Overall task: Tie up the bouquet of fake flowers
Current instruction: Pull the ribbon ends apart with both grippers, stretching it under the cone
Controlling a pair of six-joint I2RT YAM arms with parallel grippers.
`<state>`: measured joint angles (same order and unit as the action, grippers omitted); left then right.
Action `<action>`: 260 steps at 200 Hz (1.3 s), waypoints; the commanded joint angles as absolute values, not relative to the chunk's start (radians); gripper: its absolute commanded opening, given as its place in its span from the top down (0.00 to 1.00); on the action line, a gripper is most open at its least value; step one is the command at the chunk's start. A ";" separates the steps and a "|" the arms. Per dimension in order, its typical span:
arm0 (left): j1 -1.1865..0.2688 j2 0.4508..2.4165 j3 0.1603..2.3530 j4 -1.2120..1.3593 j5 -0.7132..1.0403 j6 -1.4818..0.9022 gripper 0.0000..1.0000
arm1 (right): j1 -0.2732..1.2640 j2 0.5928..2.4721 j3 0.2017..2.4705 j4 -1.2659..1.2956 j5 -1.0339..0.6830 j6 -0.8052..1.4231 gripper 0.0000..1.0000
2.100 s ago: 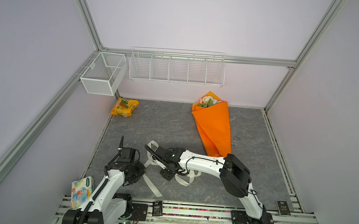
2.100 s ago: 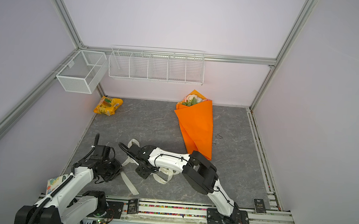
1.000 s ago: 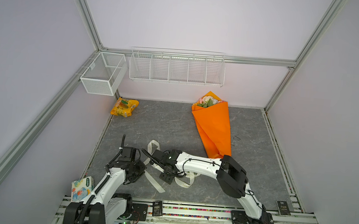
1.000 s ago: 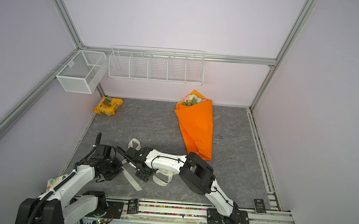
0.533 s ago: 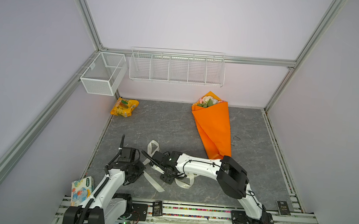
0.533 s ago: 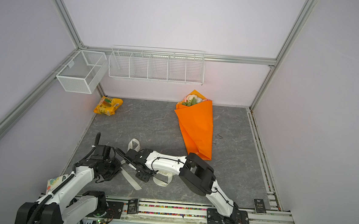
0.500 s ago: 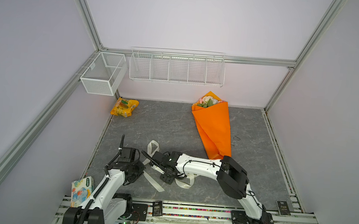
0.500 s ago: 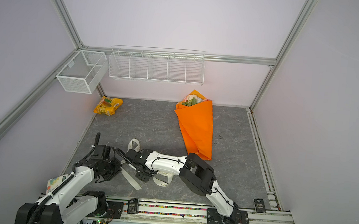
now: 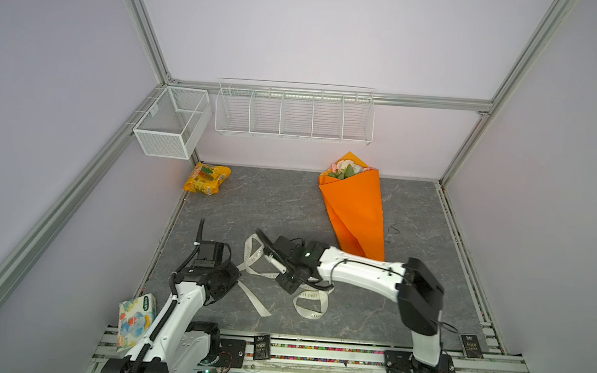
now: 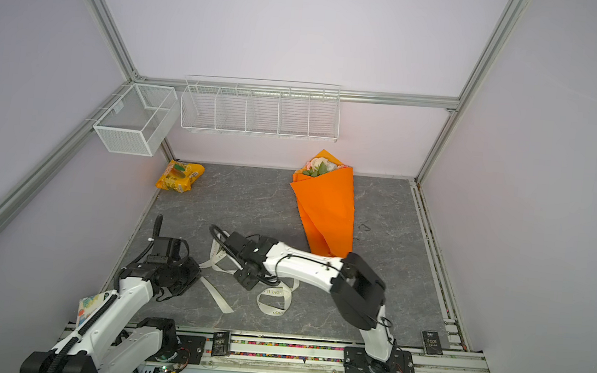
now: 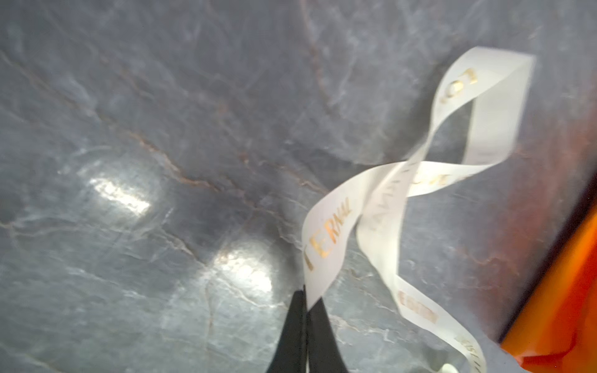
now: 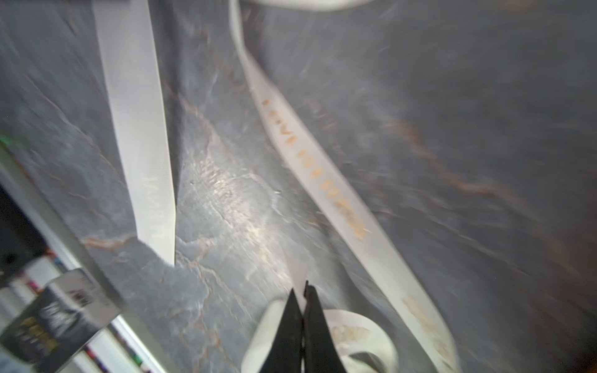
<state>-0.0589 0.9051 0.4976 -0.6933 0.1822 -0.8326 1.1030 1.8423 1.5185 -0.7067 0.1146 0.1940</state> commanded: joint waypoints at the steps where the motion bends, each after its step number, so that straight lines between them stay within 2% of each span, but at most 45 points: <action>1: -0.055 0.873 0.631 -0.761 0.160 -0.799 1.00 | 0.946 1.479 1.428 -0.686 0.190 0.334 0.93; 13: -0.054 0.875 0.713 -0.809 0.138 -0.762 1.00 | 0.863 1.328 1.361 -0.745 0.248 0.355 0.93; 25: -0.054 0.895 0.810 -0.890 0.079 -0.723 1.00 | 0.786 1.191 1.321 -0.828 0.377 0.380 0.94; 45: -0.050 0.925 0.948 -1.003 -0.046 -0.648 1.00 | 0.587 1.004 1.272 -0.944 0.440 0.391 0.94; 64: -0.043 0.954 1.050 -1.079 -0.179 -0.587 1.00 | 0.405 0.918 1.283 -1.086 0.510 0.363 0.94; 85: 0.002 0.977 1.139 -1.118 -0.284 -0.534 1.00 | 0.223 0.920 1.314 -1.212 0.618 0.371 0.94; 120: 0.201 1.052 1.265 -1.136 -0.251 -0.450 1.00 | -0.200 0.942 1.356 -1.171 0.514 0.252 0.94; 131: 0.212 1.077 1.287 -1.137 -0.270 -0.465 1.00 | -0.354 0.966 1.374 -1.149 0.434 0.229 0.94; 144: 0.229 1.104 1.272 -1.102 -0.206 -0.492 1.00 | -0.465 0.996 1.374 -1.130 0.368 0.233 0.94; 170: 0.238 1.160 1.180 -1.025 -0.112 -0.544 1.00 | -0.507 1.045 1.263 -1.012 0.415 0.225 0.94; 183: 0.241 1.174 1.127 -0.983 -0.109 -0.556 1.00 | -0.522 1.079 1.251 -0.981 0.302 0.231 0.94; 204: 0.243 1.196 1.081 -0.925 -0.114 -0.564 1.00 | -0.520 1.171 1.281 -0.965 0.254 0.286 0.94; 232: 0.250 1.285 1.095 -0.887 -0.061 -0.545 1.00 | -0.516 1.331 1.317 -0.923 0.345 0.273 0.94; 260: 0.258 1.362 1.146 -0.910 -0.153 -0.519 1.00 | -0.517 1.386 1.312 -0.852 0.485 0.255 0.94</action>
<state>0.2474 1.3170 1.0946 -0.9203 -0.0933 -0.5472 -0.5152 1.3674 1.2942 -0.9215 0.3630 0.2642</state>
